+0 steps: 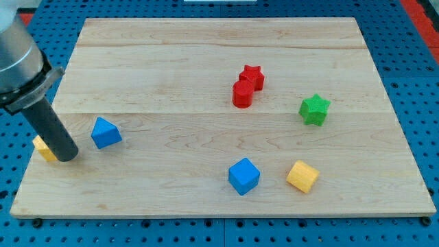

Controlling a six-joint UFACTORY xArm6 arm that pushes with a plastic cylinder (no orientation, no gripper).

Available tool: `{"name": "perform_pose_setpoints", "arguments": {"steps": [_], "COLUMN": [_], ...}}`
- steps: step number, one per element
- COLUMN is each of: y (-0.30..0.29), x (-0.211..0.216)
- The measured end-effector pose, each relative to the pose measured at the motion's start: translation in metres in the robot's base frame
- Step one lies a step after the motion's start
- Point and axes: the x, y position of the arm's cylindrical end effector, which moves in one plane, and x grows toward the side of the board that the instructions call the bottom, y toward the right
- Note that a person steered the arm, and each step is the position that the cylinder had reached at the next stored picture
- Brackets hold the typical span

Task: Place the blue triangle to the left of the blue cube

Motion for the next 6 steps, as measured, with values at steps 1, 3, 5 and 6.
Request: {"name": "perform_pose_setpoints", "arguments": {"steps": [1, 3, 5, 6], "y": [0.011, 0.097, 0.208, 0.198], "x": [-0.044, -0.014, 0.046, 0.051]}}
